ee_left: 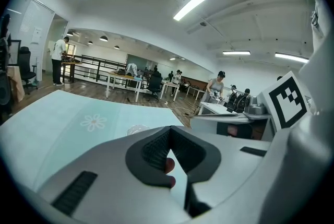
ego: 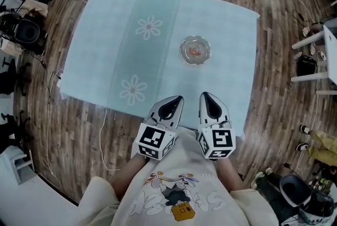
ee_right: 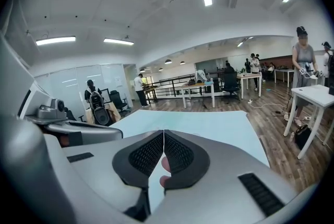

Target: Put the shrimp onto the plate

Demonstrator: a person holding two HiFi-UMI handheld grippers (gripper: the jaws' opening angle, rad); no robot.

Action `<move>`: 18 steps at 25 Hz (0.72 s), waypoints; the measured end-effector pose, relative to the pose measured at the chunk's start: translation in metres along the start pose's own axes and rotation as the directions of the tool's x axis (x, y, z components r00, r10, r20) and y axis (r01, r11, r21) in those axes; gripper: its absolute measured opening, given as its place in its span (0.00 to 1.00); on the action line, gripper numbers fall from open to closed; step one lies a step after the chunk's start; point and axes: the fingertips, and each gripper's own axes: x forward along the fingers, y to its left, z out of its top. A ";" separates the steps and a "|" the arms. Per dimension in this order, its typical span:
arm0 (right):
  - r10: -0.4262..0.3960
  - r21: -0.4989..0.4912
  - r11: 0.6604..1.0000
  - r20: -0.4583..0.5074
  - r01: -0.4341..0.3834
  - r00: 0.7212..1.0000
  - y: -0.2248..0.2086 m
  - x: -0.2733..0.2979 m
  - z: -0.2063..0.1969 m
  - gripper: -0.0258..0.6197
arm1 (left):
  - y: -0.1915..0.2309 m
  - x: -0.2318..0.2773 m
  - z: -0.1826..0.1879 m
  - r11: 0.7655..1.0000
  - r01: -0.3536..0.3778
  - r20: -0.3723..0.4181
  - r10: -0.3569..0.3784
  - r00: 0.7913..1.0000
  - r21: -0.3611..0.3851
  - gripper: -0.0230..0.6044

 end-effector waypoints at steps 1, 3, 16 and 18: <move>0.004 0.003 1.000 0.006 -0.004 1.000 0.002 -0.001 0.000 0.08 | -0.002 -0.003 -0.003 1.000 0.003 -0.003 -0.003 1.000 0.004 0.05; 0.012 0.005 1.000 0.018 -0.012 1.000 0.002 -0.003 0.002 0.08 | -0.006 -0.006 -0.006 1.000 0.005 -0.004 -0.005 1.000 0.013 0.05; 0.020 0.018 1.000 0.050 -0.021 0.999 0.005 -0.017 0.007 0.08 | -0.004 -0.012 0.003 0.999 -0.016 0.042 0.015 0.999 0.030 0.05; 0.029 0.017 0.999 0.047 -0.030 0.998 0.010 -0.017 0.007 0.08 | -0.002 -0.014 0.005 0.999 -0.016 0.044 0.015 0.999 0.030 0.05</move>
